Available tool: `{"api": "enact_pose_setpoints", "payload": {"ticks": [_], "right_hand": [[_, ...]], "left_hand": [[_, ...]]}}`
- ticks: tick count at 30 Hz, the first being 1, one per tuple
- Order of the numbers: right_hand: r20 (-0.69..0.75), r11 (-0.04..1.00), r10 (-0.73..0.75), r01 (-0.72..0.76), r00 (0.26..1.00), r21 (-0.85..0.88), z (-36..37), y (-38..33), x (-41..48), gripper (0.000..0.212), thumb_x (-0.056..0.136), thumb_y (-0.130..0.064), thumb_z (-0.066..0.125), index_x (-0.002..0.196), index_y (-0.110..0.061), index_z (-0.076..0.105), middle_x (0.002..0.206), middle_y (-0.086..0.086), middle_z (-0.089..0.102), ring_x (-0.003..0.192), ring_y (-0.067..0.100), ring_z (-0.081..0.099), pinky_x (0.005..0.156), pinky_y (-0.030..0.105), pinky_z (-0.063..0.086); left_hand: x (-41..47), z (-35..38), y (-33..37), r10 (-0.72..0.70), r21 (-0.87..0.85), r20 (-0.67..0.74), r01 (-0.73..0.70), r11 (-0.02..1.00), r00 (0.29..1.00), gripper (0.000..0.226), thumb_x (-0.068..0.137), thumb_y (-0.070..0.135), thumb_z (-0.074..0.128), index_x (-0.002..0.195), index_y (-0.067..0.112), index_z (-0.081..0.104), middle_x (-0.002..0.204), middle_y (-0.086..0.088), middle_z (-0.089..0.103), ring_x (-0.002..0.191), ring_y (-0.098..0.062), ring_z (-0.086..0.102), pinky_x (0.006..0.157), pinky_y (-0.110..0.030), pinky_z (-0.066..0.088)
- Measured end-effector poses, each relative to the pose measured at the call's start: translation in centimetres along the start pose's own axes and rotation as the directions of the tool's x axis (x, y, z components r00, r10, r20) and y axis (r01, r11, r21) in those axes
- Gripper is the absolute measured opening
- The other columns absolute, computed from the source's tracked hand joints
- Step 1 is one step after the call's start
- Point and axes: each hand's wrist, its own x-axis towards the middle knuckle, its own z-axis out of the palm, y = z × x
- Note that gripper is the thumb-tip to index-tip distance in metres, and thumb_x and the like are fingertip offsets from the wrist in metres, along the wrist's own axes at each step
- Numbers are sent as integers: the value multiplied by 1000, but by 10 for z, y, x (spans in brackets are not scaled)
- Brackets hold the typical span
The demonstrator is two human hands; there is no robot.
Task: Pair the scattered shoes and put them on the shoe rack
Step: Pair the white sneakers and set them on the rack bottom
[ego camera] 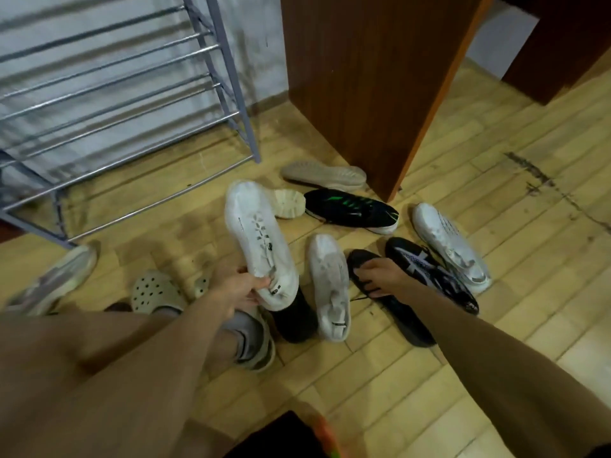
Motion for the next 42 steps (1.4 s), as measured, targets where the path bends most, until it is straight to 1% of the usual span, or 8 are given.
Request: {"api": "enact_pose_setpoints", "payload": {"ticks": [5, 11, 15, 19, 23, 29, 37, 42], "right_hand": [[152, 938, 233, -181, 960, -295, 52, 41, 26, 55, 81, -48, 70, 113, -6, 55, 93, 8, 61, 76, 18, 58, 77, 36, 54], [109, 939, 279, -247, 954, -238, 84, 46, 32, 50, 86, -17, 70, 127, 2, 49, 81, 9, 56, 65, 17, 57, 56, 25, 51], [121, 954, 242, -214, 963, -209, 62, 40, 32, 54, 72, -10, 82, 118, 6, 58, 102, 15, 62, 78, 23, 65, 57, 31, 60], [64, 966, 179, -163, 982, -199, 28, 18, 23, 41, 66, -6, 84, 97, 14, 67, 88, 24, 68, 65, 29, 69, 67, 43, 62], [-15, 978, 21, -23, 1000, -207, 12, -19, 8, 25, 66, -10, 83, 82, 0, 67, 73, 11, 67, 57, 19, 66, 47, 24, 54], [-11, 972, -162, 157, 987, -177, 13, -90, 16, 45, 68, -10, 85, 109, -5, 68, 95, 10, 73, 80, 22, 71, 63, 30, 61], [14, 928, -216, 210, 976, -309, 40, -172, 73, 31, 70, -17, 84, 95, -2, 73, 87, 10, 74, 75, 20, 70, 62, 30, 61], [70, 939, -238, 248, 969, -237, 63, -222, 126, 33, 71, -12, 82, 100, -5, 69, 85, 6, 70, 73, 17, 66, 57, 27, 57]], "left_hand": [[6, 10, -5, -103, -38, 42, 105, 994, 994, 38, 85, 12, 70, 120, 5, 58, 110, -10, 67, 91, -20, 62, 69, -29, 52], [17, 20, 1, -59, -81, 1, 59, 995, 998, 39, 74, 6, 79, 109, 6, 63, 100, -11, 71, 82, -22, 68, 54, -29, 54], [14, 25, 6, -50, -94, -29, 47, 994, 998, 38, 72, 3, 79, 107, 4, 62, 100, -15, 70, 82, -27, 67, 52, -30, 53], [10, 27, 7, -61, -127, -49, 55, 990, 997, 46, 71, 1, 79, 112, 1, 59, 106, -18, 69, 92, -31, 67, 55, -33, 54], [2, 23, 14, -78, -158, -43, 71, 985, 996, 43, 73, 2, 77, 113, 2, 60, 106, -14, 69, 88, -26, 66, 55, -32, 52], [18, -1, 36, -53, -180, -100, 34, 983, 994, 41, 73, -3, 71, 113, 0, 62, 109, -18, 69, 93, -30, 67, 57, -32, 54], [84, -48, 73, -53, -230, -64, 37, 972, 996, 33, 88, 1, 58, 121, -1, 55, 90, -10, 61, 76, -19, 59, 76, -33, 53], [129, -88, 96, -26, -313, -139, -19, 950, 990, 19, 88, -1, 59, 106, 6, 59, 77, -7, 58, 66, -17, 55, 54, -26, 52]]}}
